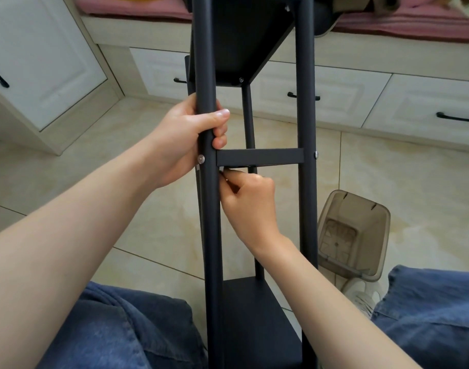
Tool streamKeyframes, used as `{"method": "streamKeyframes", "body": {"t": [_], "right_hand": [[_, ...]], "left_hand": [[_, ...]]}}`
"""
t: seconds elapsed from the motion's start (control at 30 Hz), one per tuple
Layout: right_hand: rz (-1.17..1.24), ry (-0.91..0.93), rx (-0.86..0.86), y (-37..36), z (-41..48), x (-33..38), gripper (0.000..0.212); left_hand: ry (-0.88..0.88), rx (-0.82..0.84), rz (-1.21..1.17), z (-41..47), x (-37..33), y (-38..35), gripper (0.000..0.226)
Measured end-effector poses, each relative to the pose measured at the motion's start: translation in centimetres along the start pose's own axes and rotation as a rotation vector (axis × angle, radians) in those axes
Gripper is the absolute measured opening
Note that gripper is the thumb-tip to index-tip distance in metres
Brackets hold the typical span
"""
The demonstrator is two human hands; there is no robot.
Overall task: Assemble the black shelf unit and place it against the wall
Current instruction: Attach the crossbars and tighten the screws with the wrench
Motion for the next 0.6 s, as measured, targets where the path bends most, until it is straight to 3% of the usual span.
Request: {"method": "streamKeyframes", "body": {"t": [0.33, 0.6], "right_hand": [[0.081, 0.022, -0.097, -0.3, 0.1, -0.9, 0.018], [0.037, -0.15, 0.054, 0.6, -0.5, -1.9, 0.041]], "left_hand": [[0.001, 0.015, 0.007, 0.0, -0.1, -0.6, 0.01], [-0.004, 0.026, 0.023, 0.1, -0.1, -0.8, 0.011]]}}
Point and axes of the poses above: each hand's wrist, its own z-axis towards the middle knuckle, its own y-axis out of the back of the hand, x = y × z, the point moved 9 cm from there along z, towards the middle knuckle, and after that the axes turned 5 degrees about -x, right-handed, at the moved point
